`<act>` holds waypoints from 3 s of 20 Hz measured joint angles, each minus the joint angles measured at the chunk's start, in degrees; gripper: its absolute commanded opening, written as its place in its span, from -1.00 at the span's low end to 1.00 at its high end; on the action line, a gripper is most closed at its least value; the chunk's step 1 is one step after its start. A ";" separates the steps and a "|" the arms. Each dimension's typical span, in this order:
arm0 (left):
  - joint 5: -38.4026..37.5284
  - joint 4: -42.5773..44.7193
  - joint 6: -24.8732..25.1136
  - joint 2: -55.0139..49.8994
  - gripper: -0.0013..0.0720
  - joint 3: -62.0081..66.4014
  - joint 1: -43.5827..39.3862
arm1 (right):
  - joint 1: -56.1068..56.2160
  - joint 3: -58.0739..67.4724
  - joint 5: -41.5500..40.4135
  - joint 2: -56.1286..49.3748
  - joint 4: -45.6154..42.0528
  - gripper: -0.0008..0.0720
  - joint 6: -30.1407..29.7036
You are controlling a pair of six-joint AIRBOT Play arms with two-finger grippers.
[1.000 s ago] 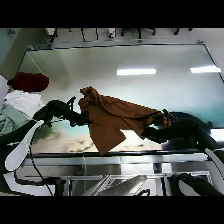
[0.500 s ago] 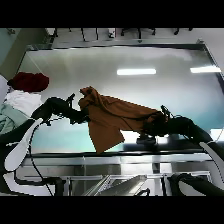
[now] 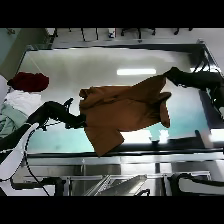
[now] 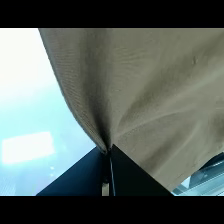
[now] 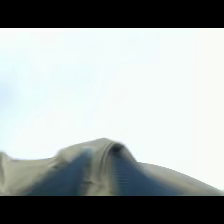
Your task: Fold the shirts.
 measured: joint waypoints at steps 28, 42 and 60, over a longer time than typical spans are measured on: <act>2.78 0.83 3.13 0.42 -0.91 -0.46 6.86 | -7.93 -28.28 -25.16 4.55 -19.32 0.42 -5.97; 3.02 0.39 3.21 1.38 -0.91 0.42 6.97 | -2.97 -23.80 -22.36 1.05 -8.68 -0.93 -9.70; 4.70 -10.08 -7.67 38.69 -0.91 59.58 32.09 | -23.08 28.57 -11.37 43.01 14.23 -0.93 -8.50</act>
